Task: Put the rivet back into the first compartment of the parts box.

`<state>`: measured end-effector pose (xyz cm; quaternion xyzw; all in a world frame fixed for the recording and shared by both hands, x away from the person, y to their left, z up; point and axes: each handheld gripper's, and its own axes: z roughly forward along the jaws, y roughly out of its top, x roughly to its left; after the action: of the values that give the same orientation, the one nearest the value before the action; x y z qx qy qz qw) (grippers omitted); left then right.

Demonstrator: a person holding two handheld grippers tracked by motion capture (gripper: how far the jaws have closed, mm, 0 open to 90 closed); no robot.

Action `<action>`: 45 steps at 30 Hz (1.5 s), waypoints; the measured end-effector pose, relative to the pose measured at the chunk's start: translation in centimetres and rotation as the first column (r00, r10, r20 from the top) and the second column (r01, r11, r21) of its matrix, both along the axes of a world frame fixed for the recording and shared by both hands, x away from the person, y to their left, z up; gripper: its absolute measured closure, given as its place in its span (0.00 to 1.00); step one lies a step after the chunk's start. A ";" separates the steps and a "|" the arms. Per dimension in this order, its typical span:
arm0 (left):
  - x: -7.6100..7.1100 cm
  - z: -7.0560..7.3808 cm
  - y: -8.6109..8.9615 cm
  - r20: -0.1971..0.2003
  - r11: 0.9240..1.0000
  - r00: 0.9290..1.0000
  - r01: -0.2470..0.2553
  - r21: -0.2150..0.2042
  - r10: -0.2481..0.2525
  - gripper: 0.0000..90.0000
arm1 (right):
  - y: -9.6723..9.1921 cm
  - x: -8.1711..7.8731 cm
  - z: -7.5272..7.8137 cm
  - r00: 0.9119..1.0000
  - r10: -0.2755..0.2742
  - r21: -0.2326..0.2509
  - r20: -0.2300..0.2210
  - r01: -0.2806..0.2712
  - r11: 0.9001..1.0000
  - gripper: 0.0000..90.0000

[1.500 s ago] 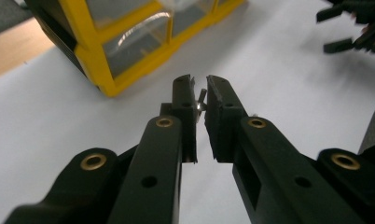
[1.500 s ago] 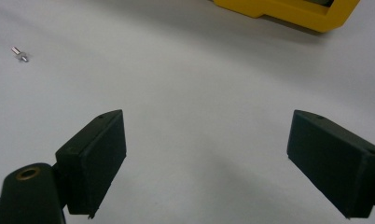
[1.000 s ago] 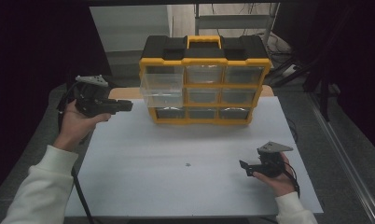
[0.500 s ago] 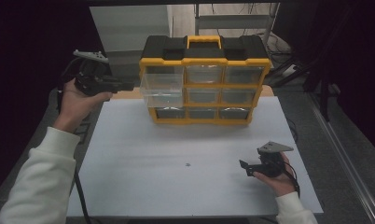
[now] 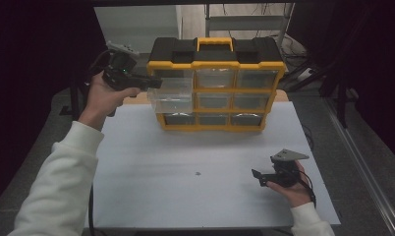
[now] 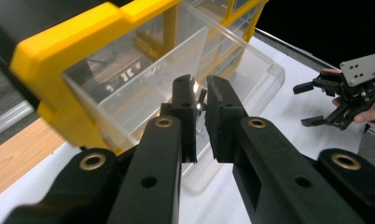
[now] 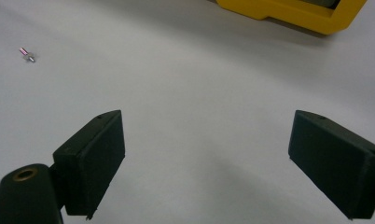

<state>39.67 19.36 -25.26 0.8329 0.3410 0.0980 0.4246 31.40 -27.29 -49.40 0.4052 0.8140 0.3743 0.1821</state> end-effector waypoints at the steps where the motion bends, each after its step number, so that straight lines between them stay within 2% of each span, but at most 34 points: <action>1: 0.0 0.0 0.0 0.000 1.000 1.000 0.000 0.000 0.000 0.92 | 0.0 0.0 0.0 1.000 0.000 0.000 0.000 0.000 1.000 0.12; 8: 1.1 -0.2 -2.2 -0.010 0.999 1.000 0.017 0.039 -0.017 0.92 | -0.1 0.0 0.1 1.000 0.000 0.004 0.008 0.000 1.000 0.11; 14: 1.5 -0.7 -2.7 -0.017 0.999 1.000 0.011 0.052 -0.011 0.91 | -0.3 0.0 0.2 1.000 -0.003 0.009 0.013 0.003 1.000 0.11; 15: 1.5 -0.7 -2.7 -0.013 0.998 1.000 0.009 0.054 -0.009 0.89 | -0.2 0.0 0.2 1.000 -0.003 0.009 0.013 0.003 1.000 0.11; 16: 1.4 -0.7 -2.7 0.009 0.998 1.000 -0.009 0.054 0.009 0.81 | -0.2 0.0 0.1 1.000 -0.002 0.009 0.012 0.002 1.000 0.11; 17: 1.3 -0.7 -2.7 0.034 0.998 0.999 -0.035 0.053 0.033 0.68 | -0.2 0.0 0.1 1.000 -0.001 0.008 0.012 0.001 1.000 0.11; 18: 1.1 -0.6 -2.7 0.047 0.998 0.998 -0.047 0.050 0.045 0.54 | -0.2 0.0 0.1 1.000 0.000 0.005 0.013 0.000 1.000 0.11; 20: 0.8 -0.5 -2.4 0.052 0.996 0.996 -0.070 0.045 0.068 0.36 | -0.2 0.0 0.1 1.000 -0.001 0.006 0.013 0.001 1.000 0.11; 22: 0.5 -0.5 -2.0 0.052 0.995 0.995 -0.082 0.050 0.079 0.26 | -0.2 0.0 0.1 1.000 -0.003 0.006 0.012 0.002 1.000 0.11; 27: -0.6 -0.8 -1.0 0.060 0.992 0.992 -0.113 0.057 0.109 0.13 | -0.2 0.0 0.1 1.000 -0.002 0.005 0.012 0.002 1.000 0.11; 31: -2.1 -1.3 0.2 0.074 0.992 0.991 -0.113 0.049 0.109 0.10 | -0.2 0.0 0.1 1.000 -0.003 0.005 0.013 0.003 1.000 0.11; 36: -3.6 -2.2 1.6 0.072 0.993 0.992 -0.109 0.042 0.106 0.10 | -0.1 0.0 0.0 1.000 -0.002 0.000 0.010 0.002 1.000 0.11; 45: -5.6 -5.1 2.8 0.056 0.994 0.995 -0.090 0.060 0.087 0.12 | -0.1 0.0 0.0 1.000 -0.002 -0.002 0.009 0.002 1.000 0.11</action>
<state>34.02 22.14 -30.33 0.8269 0.3629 0.1494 0.4028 31.40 -27.34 -49.39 0.4042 0.8131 0.3751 0.1866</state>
